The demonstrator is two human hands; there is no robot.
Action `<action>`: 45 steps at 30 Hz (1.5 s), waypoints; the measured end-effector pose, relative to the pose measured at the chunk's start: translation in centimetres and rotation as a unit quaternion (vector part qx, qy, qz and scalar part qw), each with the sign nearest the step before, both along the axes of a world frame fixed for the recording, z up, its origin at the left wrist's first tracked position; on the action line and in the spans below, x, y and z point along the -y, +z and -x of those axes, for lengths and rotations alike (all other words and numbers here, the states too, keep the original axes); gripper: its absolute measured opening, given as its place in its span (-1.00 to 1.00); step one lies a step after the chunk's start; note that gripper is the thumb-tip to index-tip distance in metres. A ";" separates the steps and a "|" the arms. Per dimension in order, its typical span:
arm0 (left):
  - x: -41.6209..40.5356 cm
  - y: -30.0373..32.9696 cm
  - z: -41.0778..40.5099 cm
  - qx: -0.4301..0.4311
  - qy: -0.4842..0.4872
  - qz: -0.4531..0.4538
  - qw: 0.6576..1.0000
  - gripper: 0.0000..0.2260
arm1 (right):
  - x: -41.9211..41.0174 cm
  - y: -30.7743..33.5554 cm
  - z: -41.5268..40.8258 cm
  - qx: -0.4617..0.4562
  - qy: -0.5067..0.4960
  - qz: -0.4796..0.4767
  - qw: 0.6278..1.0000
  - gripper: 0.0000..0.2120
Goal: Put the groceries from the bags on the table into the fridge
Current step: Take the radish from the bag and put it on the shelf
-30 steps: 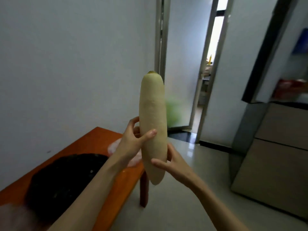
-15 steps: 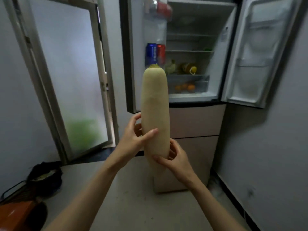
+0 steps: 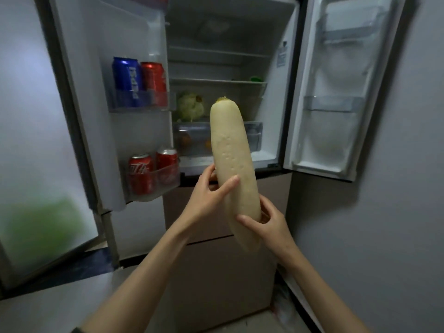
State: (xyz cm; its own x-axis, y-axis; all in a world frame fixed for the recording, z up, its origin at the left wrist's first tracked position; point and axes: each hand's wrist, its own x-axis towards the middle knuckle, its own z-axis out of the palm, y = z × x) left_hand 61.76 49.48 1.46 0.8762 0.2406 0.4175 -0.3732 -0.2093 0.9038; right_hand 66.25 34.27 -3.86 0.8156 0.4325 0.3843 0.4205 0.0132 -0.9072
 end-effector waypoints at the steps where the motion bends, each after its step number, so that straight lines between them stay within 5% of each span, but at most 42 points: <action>1: 0.2 0.0 -2.0 -0.006 -0.006 0.000 1.000 -0.38 | 0.2 0.0 -1.9 0.000 -0.007 0.000 1.000 -0.35; 13: 1.1 0.4 -23.8 -0.032 0.073 0.015 0.997 -0.71 | -0.2 0.1 -24.7 -0.041 0.030 -0.023 0.998 -0.33; 17: 0.9 1.6 -29.4 -0.028 0.108 0.048 0.993 -0.62 | -0.7 2.4 -31.3 -0.012 0.054 -0.012 0.998 -0.47; 21: 0.2 2.8 -32.8 -0.011 0.152 0.059 0.986 -0.40 | -2.2 3.3 -35.2 -0.011 0.069 -0.016 0.997 -0.39; 25: -0.9 4.0 -35.4 0.027 0.176 0.071 0.981 -0.52 | -4.1 4.8 -38.3 -0.012 0.077 -0.053 0.996 -0.34; 31: -4.9 8.6 -40.2 0.060 0.152 0.042 0.986 -0.57 | -9.0 10.2 -42.8 -0.055 0.048 -0.160 0.984 -0.55; 35: -7.7 12.0 -44.3 0.108 0.149 0.043 0.982 -0.58 | -12.1 14.8 -46.5 -0.020 0.023 -0.165 0.986 -0.52; 41: -12.1 17.8 -50.4 0.142 0.152 0.012 0.978 -0.51 | -14.1 22.2 -50.8 -0.023 0.080 -0.140 0.987 -0.79; 45: -13.9 19.8 -54.4 0.109 0.148 0.002 0.983 -0.44 | -14.4 25.3 -53.8 -0.055 0.093 -0.129 0.986 -0.67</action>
State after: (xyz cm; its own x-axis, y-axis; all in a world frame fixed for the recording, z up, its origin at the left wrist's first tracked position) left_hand 116.15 63.39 21.31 0.6570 0.4742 0.5861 -0.4816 -0.3342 0.8102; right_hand 120.02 48.63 21.41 0.7746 0.4772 0.4150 0.2887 0.3170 -0.9034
